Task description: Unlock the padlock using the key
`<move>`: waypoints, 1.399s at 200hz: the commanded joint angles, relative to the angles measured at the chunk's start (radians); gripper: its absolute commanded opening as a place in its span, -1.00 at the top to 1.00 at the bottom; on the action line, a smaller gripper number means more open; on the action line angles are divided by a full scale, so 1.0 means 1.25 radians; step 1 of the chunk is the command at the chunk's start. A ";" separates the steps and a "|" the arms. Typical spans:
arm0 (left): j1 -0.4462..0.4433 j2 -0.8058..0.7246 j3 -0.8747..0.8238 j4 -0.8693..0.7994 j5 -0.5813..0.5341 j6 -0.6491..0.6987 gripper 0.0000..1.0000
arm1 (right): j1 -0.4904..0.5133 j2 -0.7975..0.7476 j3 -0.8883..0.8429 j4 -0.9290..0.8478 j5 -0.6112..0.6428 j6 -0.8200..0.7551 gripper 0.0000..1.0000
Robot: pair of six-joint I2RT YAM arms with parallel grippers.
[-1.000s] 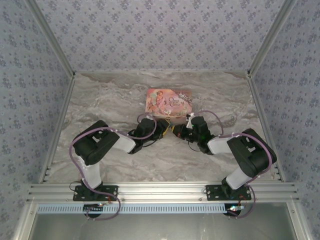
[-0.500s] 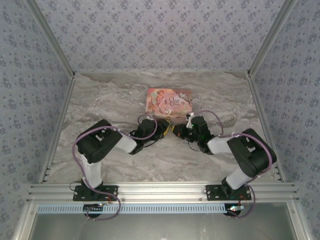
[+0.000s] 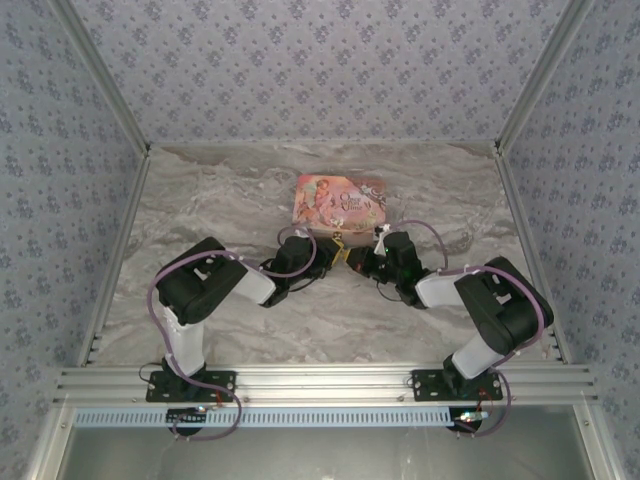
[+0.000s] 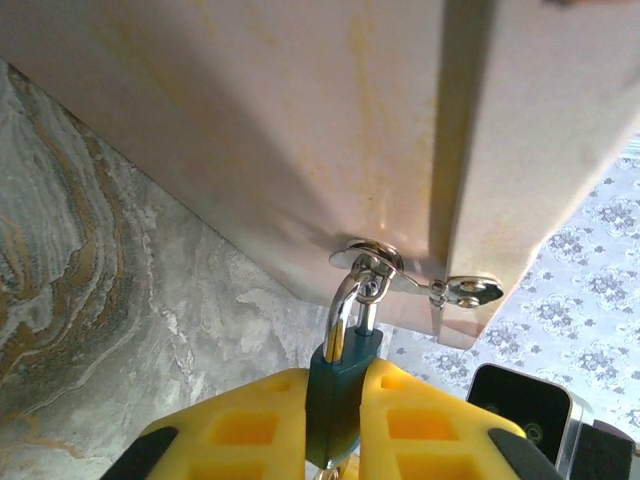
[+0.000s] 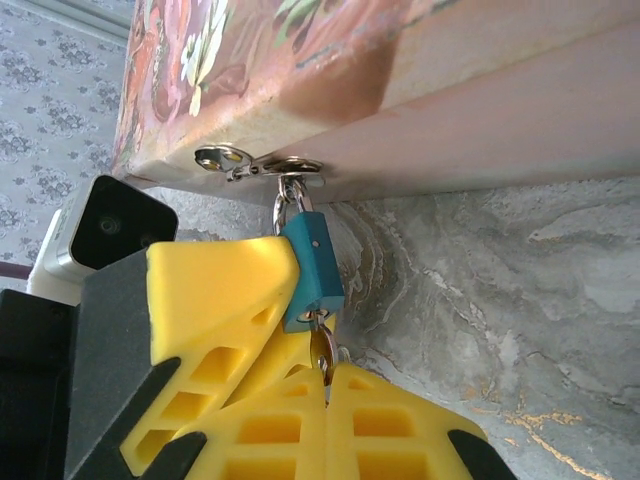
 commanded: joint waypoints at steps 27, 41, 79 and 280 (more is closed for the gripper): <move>-0.004 -0.006 0.017 -0.034 -0.006 0.016 0.84 | -0.011 -0.082 0.013 -0.090 -0.008 -0.070 0.40; -0.003 -0.017 0.018 -0.041 -0.007 0.023 0.85 | -0.021 -0.122 0.012 -0.152 0.004 -0.123 0.26; 0.001 -0.052 0.017 -0.064 -0.001 0.023 0.87 | -0.019 -0.297 0.056 -0.399 0.127 -0.433 -0.15; 0.016 -0.077 0.029 -0.098 0.062 -0.037 1.00 | 0.190 -0.092 -0.026 0.025 0.486 -1.412 0.07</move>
